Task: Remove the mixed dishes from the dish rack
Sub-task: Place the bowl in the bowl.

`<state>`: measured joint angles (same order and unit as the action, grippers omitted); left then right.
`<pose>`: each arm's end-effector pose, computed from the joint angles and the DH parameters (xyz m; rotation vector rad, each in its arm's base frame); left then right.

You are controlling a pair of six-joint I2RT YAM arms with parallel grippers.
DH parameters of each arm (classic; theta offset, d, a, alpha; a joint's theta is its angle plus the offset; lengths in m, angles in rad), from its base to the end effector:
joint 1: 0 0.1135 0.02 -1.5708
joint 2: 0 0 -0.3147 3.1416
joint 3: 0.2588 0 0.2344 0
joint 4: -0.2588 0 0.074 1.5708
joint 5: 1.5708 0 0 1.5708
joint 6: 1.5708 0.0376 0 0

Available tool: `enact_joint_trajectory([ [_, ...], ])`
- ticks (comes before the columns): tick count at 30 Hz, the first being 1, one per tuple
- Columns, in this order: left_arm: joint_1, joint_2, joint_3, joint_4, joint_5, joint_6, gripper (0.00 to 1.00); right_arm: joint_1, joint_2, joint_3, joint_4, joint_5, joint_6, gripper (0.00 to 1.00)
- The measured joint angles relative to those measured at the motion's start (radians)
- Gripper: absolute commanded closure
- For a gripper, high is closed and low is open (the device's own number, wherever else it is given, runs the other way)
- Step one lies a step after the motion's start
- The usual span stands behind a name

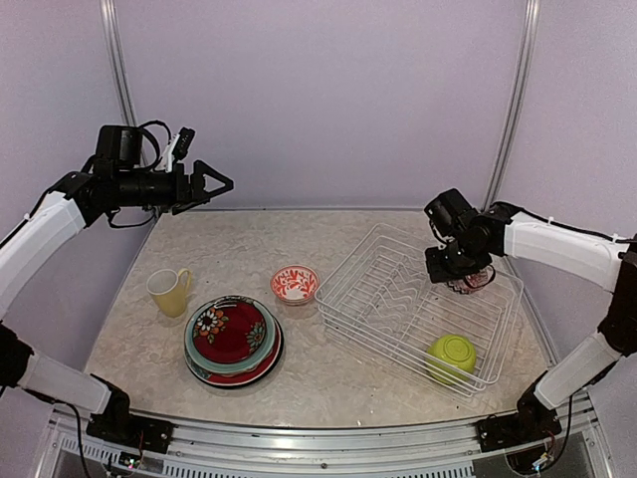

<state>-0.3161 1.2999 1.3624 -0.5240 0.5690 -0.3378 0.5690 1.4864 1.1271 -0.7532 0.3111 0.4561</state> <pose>0.2340 -0.0978 0.4437 0.3512 2.0660 -0.9814 0.2381 0.1386 0.3051 -0.0516 2.5946 -0.0578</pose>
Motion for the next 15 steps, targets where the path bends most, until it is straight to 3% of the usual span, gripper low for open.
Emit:
enact_joint_trajectory([
  [8, -0.008, -0.019, 0.000, 0.000, -0.001, 0.000, 0.01, 0.137, 0.072, 0.343, -0.028, 0.108, -0.010, 1.00],
  [15, -0.011, -0.031, 0.000, 0.000, -0.008, 0.000, 0.01, 0.239, 0.344, 0.652, -0.013, 0.132, -0.098, 1.00],
])
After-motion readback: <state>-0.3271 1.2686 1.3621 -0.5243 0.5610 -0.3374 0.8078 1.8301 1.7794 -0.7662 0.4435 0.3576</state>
